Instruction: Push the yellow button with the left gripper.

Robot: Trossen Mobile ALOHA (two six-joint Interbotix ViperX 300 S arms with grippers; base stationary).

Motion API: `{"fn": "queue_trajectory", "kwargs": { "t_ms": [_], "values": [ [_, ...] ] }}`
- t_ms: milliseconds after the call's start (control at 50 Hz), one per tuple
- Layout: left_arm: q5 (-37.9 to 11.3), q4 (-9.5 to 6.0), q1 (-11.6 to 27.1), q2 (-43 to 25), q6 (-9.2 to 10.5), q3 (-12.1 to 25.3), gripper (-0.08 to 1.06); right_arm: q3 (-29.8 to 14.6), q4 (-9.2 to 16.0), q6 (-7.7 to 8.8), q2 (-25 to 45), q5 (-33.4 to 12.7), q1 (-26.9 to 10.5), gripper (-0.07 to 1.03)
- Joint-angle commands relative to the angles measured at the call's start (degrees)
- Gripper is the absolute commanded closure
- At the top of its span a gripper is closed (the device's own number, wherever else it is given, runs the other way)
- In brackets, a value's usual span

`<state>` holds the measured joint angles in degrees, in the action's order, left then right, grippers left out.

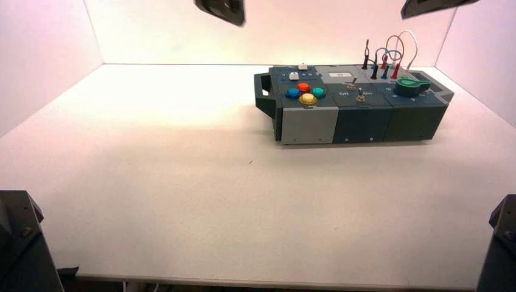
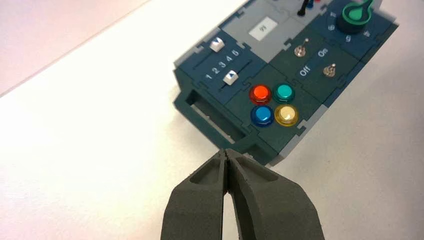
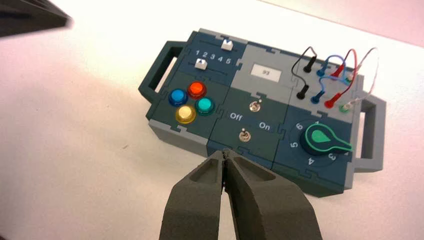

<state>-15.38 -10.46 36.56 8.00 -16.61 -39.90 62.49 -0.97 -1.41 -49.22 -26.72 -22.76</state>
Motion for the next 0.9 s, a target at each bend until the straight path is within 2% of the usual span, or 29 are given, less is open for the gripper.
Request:
{"fn": "queue_trajectory", "kwargs": {
  "t_ms": [20, 180, 360, 500, 660, 900],
  "values": [
    [-0.18, 0.18, 1.32, -3.16, -0.26, 4.39, 1.01, -1.67, -0.09, 0.09, -2.20, 1.32, 1.32, 0.99],
    [-1.41, 0.26, 2.99, -8.96, -0.44, 8.88, 1.01, -1.14, -0.09, -0.09, -4.92, 2.11, 3.87, 0.99],
    [-7.12, 0.18, 6.42, -14.85, -0.62, 15.56, 1.01, -1.32, 0.00, -0.18, -4.83, 2.02, 5.80, 0.99],
    [-11.87, 0.26, 8.96, -18.46, -2.02, 19.78, 1.01, -1.41, 0.00, -0.18, -3.96, 1.85, 6.06, 0.99],
    [-13.54, 0.18, 10.28, -20.74, -2.46, 21.62, 1.01, -1.49, 0.00, -0.18, -3.34, 1.49, 6.06, 0.99],
    [-13.89, 0.18, 10.37, -22.32, -2.55, 21.80, 1.01, -1.49, 0.00, -0.18, -3.34, 1.41, 6.06, 0.99]
  ]
}}
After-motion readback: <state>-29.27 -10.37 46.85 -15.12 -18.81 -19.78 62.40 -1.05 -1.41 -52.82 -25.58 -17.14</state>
